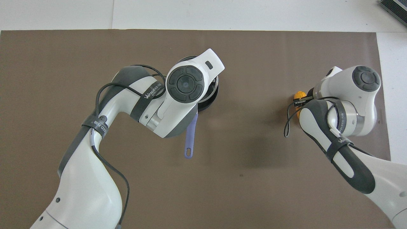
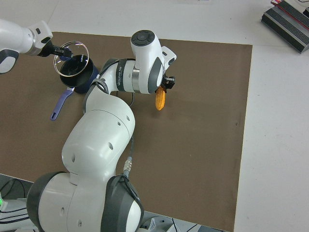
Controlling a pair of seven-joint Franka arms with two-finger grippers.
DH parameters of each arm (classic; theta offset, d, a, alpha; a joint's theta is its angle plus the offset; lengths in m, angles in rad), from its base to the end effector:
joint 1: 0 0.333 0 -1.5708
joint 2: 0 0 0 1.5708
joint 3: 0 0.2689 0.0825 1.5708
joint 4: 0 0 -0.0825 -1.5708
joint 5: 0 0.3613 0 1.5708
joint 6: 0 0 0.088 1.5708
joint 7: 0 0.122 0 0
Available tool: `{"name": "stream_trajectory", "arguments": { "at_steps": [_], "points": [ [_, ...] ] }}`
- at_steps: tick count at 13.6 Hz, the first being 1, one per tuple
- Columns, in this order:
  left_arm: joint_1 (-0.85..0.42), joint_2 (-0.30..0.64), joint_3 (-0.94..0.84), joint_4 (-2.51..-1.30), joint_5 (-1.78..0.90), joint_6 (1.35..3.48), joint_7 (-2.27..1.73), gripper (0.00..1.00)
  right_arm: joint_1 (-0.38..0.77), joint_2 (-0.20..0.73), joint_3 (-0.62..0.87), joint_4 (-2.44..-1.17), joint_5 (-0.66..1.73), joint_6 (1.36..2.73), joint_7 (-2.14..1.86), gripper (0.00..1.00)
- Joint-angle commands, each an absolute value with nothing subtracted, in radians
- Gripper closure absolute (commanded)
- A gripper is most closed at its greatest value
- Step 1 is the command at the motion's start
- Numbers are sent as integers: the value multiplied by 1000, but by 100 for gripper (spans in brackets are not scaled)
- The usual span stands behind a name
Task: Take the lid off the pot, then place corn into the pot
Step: 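Lift the lid with the left gripper while the right gripper carries the corn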
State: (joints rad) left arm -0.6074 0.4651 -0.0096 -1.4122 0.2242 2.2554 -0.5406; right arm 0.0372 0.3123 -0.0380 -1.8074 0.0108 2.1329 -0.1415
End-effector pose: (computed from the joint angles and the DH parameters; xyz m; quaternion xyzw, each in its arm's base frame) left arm 0.5691 -0.3917 0.4260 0.9735 -0.0895 0.2091 0.0215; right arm 0.6020 0.0011 0.3247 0.9976 0.0684 0.0066 0.0017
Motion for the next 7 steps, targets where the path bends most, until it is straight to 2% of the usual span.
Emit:
{"name": "stream_trajectory", "arguments": {
  "at_steps": [1, 4, 7],
  "points": [
    [-568, 373, -9, -1495, 239, 2233, -485, 91, 38, 253, -29, -1782, 3, 2060, -95, 100],
    [-502, 304, -11, -1557, 229, 2223, -425, 100, 90, 224, -15, -1749, 3, 1987, 1, 100],
    [-445, 255, -12, -1629, 203, 2233, -365, 100, 181, 232, -14, -1714, 8, 1989, 159, 100]
  ]
}}
